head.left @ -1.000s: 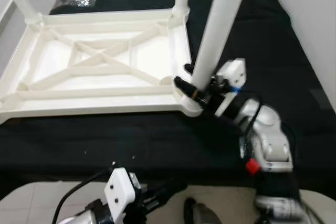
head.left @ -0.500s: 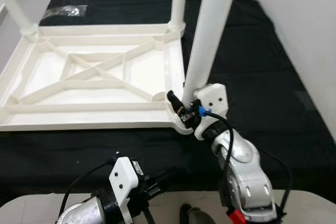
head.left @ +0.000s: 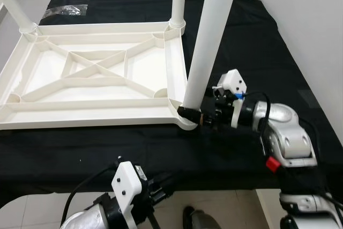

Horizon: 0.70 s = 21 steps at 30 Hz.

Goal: Building children table

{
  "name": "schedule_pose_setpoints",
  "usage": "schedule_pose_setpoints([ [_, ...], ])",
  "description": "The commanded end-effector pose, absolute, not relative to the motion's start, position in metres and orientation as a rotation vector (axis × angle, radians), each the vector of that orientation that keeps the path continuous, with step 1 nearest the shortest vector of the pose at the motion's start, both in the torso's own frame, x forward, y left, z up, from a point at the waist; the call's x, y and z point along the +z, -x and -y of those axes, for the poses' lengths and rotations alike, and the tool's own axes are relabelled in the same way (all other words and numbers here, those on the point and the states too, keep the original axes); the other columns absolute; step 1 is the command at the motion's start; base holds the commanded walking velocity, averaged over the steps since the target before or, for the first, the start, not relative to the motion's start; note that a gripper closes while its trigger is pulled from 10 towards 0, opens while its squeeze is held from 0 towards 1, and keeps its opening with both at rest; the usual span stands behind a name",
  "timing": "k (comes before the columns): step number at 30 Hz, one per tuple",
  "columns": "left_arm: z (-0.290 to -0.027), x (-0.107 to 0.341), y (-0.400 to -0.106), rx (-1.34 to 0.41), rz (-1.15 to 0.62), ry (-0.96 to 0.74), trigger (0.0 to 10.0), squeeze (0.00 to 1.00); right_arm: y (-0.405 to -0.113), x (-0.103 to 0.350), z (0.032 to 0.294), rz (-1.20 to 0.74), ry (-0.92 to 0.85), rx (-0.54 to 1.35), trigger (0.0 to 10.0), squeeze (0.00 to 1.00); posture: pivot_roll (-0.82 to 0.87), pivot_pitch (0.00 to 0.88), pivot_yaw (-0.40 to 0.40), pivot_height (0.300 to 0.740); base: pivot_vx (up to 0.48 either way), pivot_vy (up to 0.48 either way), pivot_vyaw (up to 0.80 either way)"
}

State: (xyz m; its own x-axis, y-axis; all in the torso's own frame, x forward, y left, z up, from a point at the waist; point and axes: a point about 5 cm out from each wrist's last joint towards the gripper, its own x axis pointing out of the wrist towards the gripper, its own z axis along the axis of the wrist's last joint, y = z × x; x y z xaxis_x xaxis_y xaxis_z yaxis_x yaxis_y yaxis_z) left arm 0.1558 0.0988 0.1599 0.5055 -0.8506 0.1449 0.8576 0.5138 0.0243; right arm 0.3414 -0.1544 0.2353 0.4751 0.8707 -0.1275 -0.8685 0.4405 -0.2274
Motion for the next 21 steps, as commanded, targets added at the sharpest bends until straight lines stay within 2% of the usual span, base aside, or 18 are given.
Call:
schedule_pose_setpoints([
  [1, -0.100, 0.158, -0.148, -1.046, 0.104, 0.055, 10.0, 0.00, -0.353, 0.243, 0.156, 0.023, 0.276, 1.132, 10.0, 0.00, 0.14, 0.347, -0.007, 0.740, 0.000, 0.000, 0.00],
  [14, -0.105, 0.160, -0.138, -1.050, 0.075, 0.057, 10.0, 0.00, -0.367, 0.274, 0.151, 0.052, 0.290, 1.360, 10.0, 0.00, 0.17, 0.371, 0.007, 0.740, 0.000, 0.000, 0.00],
  [15, -0.105, 0.160, -0.137, -1.049, 0.072, 0.057, 10.0, 0.00, -0.369, 0.277, 0.151, 0.052, 0.293, 1.381, 9.2, 0.00, 0.17, 0.371, 0.006, 0.740, 0.000, 0.000, 0.00],
  [16, -0.105, 0.160, -0.137, -1.049, 0.069, 0.056, 10.0, 0.00, -0.370, 0.281, 0.151, 0.060, 0.286, 1.393, 0.0, 0.00, 0.17, 0.368, 0.007, 0.740, 0.000, 0.000, 0.00],
  [21, -0.105, 0.160, -0.138, -1.047, 0.067, 0.055, 10.0, 0.00, -0.371, 0.284, 0.153, 0.065, 0.275, 1.415, 0.0, 0.00, 0.17, 0.365, 0.006, 0.740, 0.000, 0.000, 0.00],
])
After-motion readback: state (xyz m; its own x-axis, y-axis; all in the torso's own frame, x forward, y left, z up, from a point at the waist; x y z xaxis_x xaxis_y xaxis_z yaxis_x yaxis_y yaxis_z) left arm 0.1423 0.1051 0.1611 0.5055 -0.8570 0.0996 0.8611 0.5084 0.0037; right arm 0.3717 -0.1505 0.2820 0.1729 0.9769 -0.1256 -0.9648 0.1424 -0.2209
